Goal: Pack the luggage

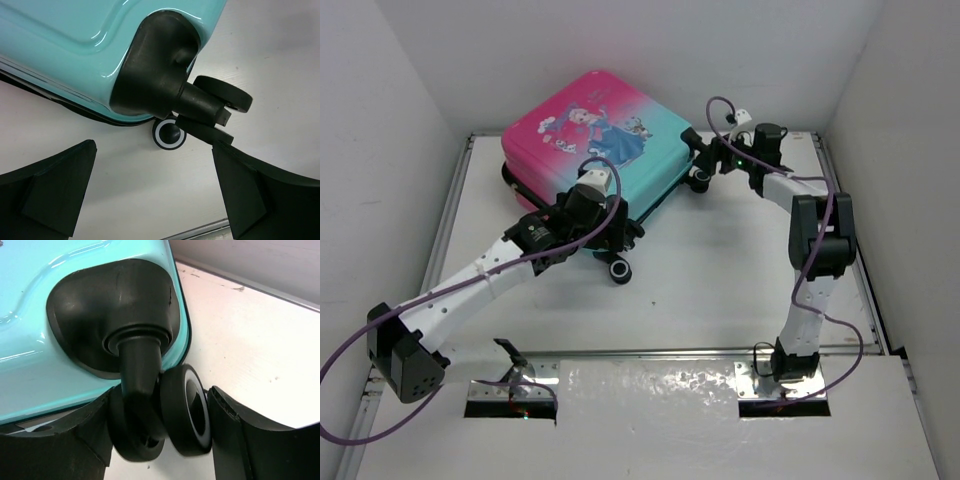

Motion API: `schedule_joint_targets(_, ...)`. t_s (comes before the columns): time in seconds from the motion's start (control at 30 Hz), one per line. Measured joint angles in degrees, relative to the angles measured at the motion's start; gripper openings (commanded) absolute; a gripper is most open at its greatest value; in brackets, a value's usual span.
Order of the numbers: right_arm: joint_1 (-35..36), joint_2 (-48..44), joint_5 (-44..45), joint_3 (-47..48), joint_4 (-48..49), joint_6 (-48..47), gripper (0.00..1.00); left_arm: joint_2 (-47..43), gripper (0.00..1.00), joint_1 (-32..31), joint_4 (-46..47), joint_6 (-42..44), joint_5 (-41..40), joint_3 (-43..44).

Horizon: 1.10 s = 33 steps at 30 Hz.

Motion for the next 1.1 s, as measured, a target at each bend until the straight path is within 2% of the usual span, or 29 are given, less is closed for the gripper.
schedule_joint_targets(0.13,0.63,-3.76,3.58,-4.94,5.68,4.26,0.00,0.00,1.00,0.02,0.04,0.00,-0.26,-0.94)
schedule_joint_targets(0.27,1.84,-5.68,4.66,-3.76,8.22,6.32,0.00,-0.61,1.00,0.02,0.70,0.00,-0.26,-1.36)
schedule_joint_targets(0.37,3.48,-5.88,4.63,-0.44,10.25,6.84,0.00,-1.95,1.00,0.02,1.31,0.00,-0.24,-2.21)
schedule_joint_targets(0.53,8.02,-2.89,3.58,13.49,8.44,4.55,0.00,-3.61,1.00,0.02,1.77,0.00,-0.17,-2.95)
schedule_joint_targets(0.6,9.29,-1.46,3.82,15.34,9.49,4.24,0.00,-3.72,1.00,0.02,1.97,0.07,-0.15,-2.95)
schedule_joint_targets(0.63,9.57,-1.29,4.02,14.25,9.99,4.24,0.05,-3.72,1.00,0.02,2.03,0.17,-0.15,-2.95)
schedule_joint_targets(0.67,9.64,-1.22,4.52,11.87,10.60,4.33,0.37,-3.72,1.00,0.02,2.05,0.22,-0.15,-2.95)
schedule_joint_targets(0.73,9.38,-1.25,5.35,7.74,10.71,4.57,0.45,-3.72,1.00,0.02,2.05,0.22,-0.26,-2.97)
schedule_joint_targets(0.77,9.14,-1.29,5.77,5.20,12.59,5.35,0.58,-3.72,1.00,0.02,2.05,0.20,-0.35,-2.97)
schedule_joint_targets(0.8,8.96,-2.67,6.51,2.62,14.93,6.21,0.63,-3.72,1.00,0.02,2.05,0.15,-0.44,-2.99)
schedule_joint_targets(0.87,8.63,-8.33,8.11,-4.57,15.61,6.58,0.71,-3.67,1.00,0.04,2.19,-0.31,-0.70,-3.06)
schedule_joint_targets(0.9,8.55,-13.09,9.33,-10.45,16.11,6.64,0.83,-3.52,1.00,0.04,2.23,-1.01,-1.07,-3.06)
schedule_joint_targets(1.0,9.88,-25.38,14.78,-22.36,14.08,6.36,0.87,-1.99,1.00,0.28,1.60,-4.50,-2.62,-2.40)
schedule_joint_targets(1.1,13.14,-34.10,20.11,-28.85,12.55,6.34,0.89,0.07,1.00,0.26,1.14,-9.49,-4.15,-1.22)
